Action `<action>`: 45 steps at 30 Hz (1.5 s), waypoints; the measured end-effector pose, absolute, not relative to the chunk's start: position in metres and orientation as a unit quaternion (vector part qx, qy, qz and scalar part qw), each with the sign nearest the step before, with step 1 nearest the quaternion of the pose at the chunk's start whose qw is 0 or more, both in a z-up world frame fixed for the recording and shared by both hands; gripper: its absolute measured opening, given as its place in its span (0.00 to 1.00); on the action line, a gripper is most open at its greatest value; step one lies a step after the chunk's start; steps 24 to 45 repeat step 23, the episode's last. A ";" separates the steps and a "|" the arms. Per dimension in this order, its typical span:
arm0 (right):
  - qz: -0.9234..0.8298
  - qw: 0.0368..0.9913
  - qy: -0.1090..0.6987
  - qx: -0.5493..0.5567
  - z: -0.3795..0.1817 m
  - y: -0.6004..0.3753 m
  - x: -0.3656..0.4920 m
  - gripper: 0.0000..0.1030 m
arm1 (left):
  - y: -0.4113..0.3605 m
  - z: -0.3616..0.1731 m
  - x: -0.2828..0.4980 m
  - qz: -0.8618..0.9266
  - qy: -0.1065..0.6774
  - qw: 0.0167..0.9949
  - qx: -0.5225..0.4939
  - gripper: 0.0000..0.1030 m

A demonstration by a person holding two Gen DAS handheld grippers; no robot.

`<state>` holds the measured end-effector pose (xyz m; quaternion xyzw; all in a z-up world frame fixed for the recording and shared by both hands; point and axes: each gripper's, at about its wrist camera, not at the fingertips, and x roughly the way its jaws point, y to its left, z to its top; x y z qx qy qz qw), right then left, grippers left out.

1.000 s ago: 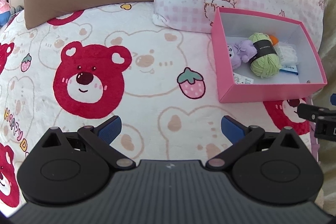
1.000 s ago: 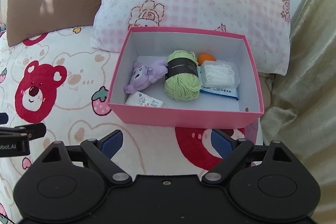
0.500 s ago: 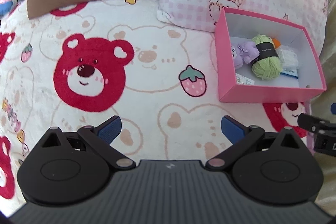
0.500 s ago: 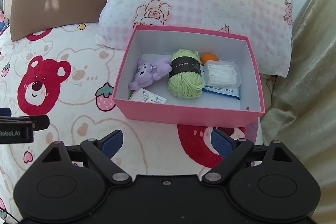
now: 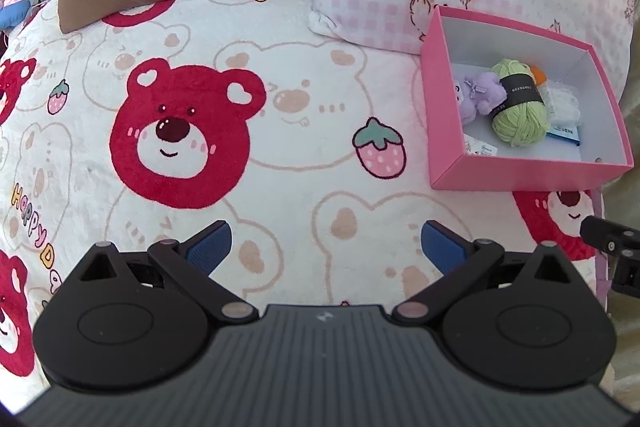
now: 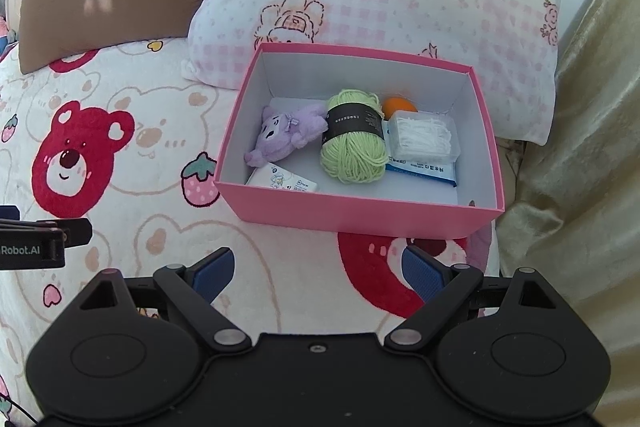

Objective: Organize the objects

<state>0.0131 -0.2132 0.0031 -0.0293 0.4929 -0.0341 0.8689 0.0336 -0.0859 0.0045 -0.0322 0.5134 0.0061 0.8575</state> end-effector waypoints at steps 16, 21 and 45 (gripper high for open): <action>-0.044 0.868 0.492 -0.040 0.003 -0.208 0.011 0.90 | -0.081 -0.003 0.037 0.002 0.525 0.851 -0.021 1.00; -0.046 0.867 0.494 -0.036 0.003 -0.209 0.011 0.90 | -0.081 -0.004 0.038 -0.003 0.528 0.849 -0.021 1.00; -0.046 0.868 0.493 -0.035 0.004 -0.209 0.012 0.90 | -0.081 -0.005 0.038 -0.006 0.530 0.847 -0.022 1.00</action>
